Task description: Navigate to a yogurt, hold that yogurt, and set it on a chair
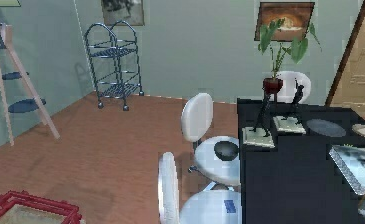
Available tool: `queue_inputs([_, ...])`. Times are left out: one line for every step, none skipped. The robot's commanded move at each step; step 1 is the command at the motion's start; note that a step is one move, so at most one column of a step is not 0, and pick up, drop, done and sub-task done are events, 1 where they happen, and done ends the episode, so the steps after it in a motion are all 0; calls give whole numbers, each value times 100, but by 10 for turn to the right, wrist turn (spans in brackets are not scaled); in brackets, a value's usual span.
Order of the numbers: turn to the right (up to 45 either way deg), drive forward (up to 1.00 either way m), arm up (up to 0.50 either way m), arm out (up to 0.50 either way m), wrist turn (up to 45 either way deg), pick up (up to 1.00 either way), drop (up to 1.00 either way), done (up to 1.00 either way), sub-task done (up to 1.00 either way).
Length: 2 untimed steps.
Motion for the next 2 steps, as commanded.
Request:
queue_inputs([0,0,0,0,450,0,0,0,0])
queue_inputs([0,0,-38,0,0,0,0,0,0])
